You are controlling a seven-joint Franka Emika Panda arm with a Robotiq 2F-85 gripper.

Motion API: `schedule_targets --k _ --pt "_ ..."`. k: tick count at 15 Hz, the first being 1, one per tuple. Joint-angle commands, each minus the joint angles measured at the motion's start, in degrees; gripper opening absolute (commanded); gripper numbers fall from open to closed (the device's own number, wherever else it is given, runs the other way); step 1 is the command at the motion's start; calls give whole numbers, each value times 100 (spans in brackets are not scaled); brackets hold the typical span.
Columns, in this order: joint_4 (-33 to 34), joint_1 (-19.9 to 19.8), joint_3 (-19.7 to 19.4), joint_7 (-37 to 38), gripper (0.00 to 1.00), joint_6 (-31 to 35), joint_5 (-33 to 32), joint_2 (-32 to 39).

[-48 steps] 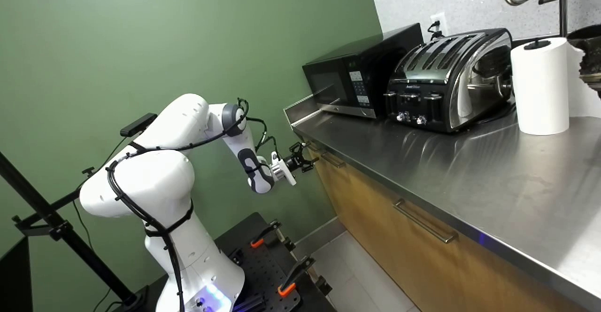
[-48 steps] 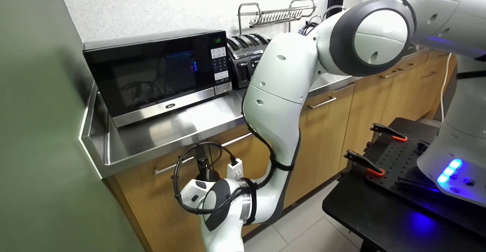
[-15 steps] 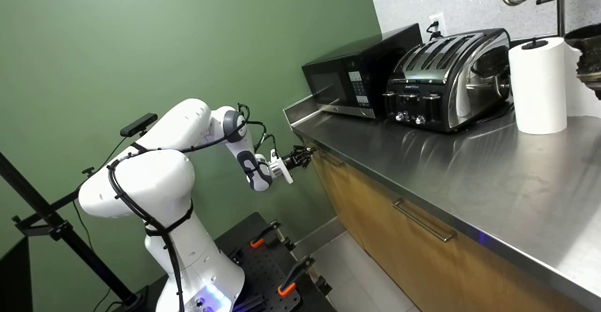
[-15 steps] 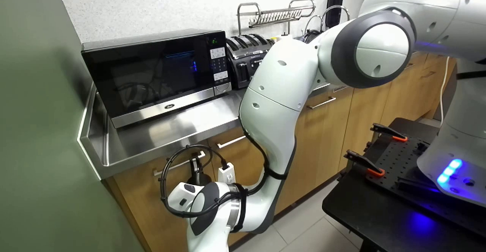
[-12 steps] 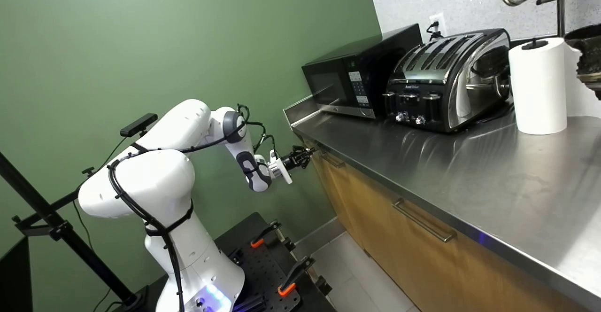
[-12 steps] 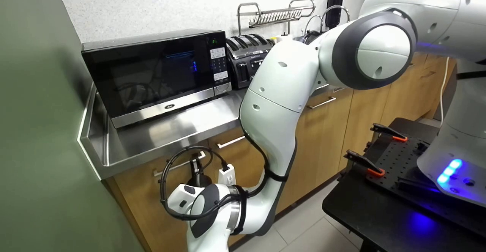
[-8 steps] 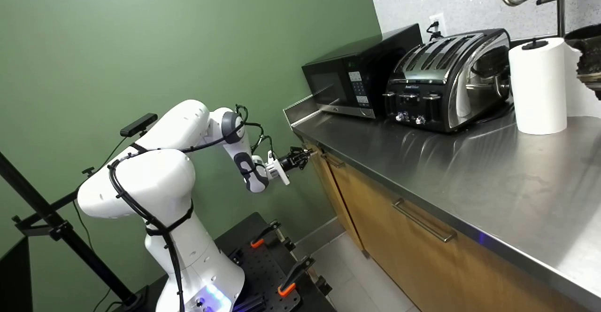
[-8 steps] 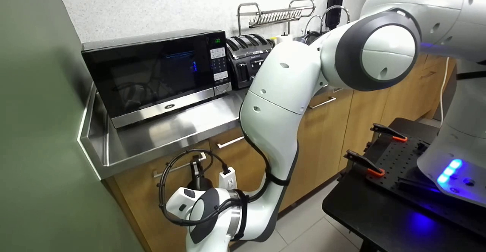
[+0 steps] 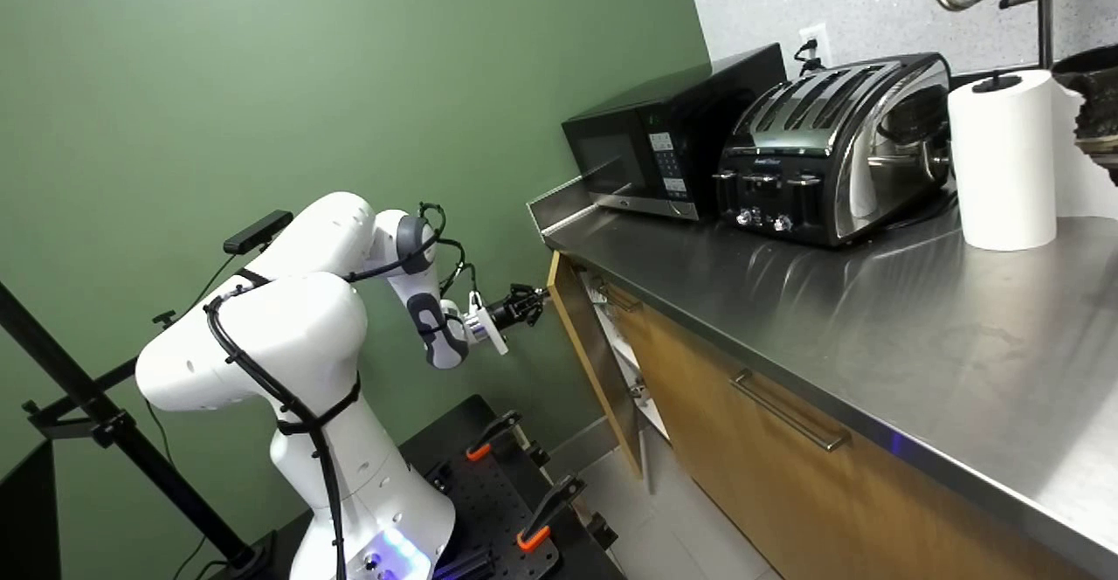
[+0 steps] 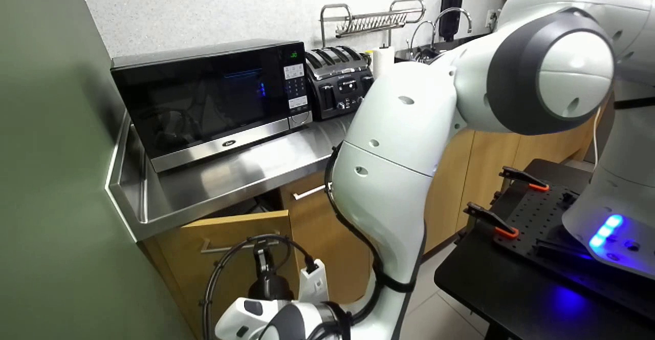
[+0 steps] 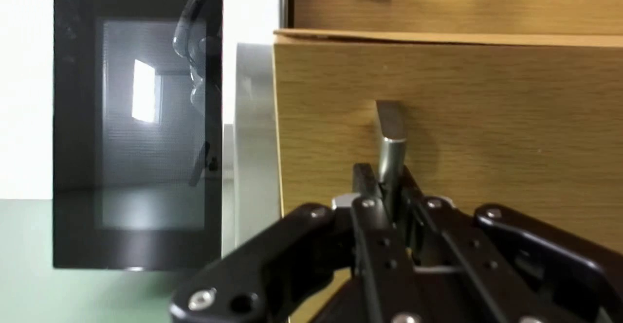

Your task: Open the bottom left cupboard door

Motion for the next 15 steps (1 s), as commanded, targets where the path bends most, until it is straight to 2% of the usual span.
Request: schedule_targets --k 1,3,4,5,8,9,10,11,13,14,15 --pt "788 666 84 -391 37 622 -135 366" --pt "1249 1030 99 -686 43 1063 -153 468" --pt "1489 1046 279 -895 52 1327 -343 568" --pt "1349 1183 77 -969 59 1803 -132 331" --pt "968 1099 16 -1232 84 2756 94 -77" --pt "688 890 238 -1264 90 2814 -94 -253" --pt "430 806 278 -1296 97 2892 -21 -451" --pt "102 696 329 -1252 100 3028 -15 -691" --pt "-361 471 527 -1488 100 3326 137 -1068" --pt "-587 461 420 -1605 100 3612 425 -1292" --pt "-817 340 506 -1799 100 3791 608 -1492"
